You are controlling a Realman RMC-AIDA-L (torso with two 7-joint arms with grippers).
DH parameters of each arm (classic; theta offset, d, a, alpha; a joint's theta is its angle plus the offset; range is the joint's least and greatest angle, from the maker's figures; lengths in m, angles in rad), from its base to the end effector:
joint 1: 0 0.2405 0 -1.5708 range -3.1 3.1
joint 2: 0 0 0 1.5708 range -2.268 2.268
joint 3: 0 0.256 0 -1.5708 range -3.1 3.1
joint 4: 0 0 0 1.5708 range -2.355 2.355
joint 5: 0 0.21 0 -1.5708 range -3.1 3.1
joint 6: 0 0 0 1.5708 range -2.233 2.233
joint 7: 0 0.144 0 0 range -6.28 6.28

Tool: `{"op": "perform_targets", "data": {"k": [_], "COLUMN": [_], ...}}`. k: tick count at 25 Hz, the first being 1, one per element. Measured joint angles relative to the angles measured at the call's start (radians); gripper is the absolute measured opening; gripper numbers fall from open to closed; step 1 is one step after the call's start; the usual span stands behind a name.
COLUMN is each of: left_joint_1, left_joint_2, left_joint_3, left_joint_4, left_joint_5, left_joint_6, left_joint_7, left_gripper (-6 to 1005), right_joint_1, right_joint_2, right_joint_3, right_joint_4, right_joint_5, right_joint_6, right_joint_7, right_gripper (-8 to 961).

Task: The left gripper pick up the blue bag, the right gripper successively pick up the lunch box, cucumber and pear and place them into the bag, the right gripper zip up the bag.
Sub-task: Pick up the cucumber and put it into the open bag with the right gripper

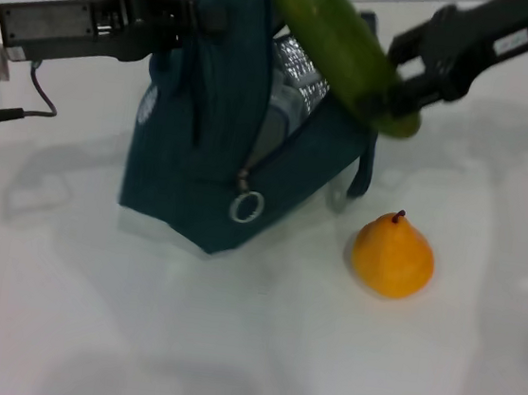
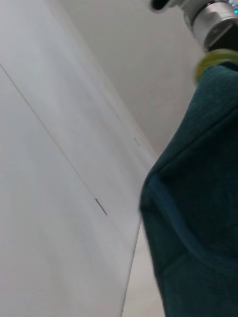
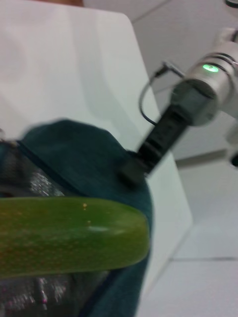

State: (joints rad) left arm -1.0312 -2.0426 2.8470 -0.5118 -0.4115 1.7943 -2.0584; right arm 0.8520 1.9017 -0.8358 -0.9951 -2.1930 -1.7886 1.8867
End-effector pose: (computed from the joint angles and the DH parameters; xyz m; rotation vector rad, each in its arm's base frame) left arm -0.1630 0.3908 0.0182 2.4329 1.4652 1.0137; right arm 0.1433 0.3990 0.0901 -2.9798 0.4164 0.1779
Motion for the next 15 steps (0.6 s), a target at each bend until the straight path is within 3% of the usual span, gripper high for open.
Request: {"op": "perform_targets", "data": {"k": [15], "left_joint_1": [0.009], "left_joint_2": [0.001], "left_joint_3": [0.0], "left_joint_4": [0.001], "left_joint_5": [0.002], "left_joint_6": [-0.023], "left_joint_7": [0.007], "left_gripper": [92], "right_joint_1": [0.016], "right_joint_2": [-0.004], "right_joint_3": [-0.035], "right_joint_4": [0.152], "right_joint_5": [-0.003], "right_joint_6": [0.026], "right_joint_7": [0.025], "right_gripper": [564]}}
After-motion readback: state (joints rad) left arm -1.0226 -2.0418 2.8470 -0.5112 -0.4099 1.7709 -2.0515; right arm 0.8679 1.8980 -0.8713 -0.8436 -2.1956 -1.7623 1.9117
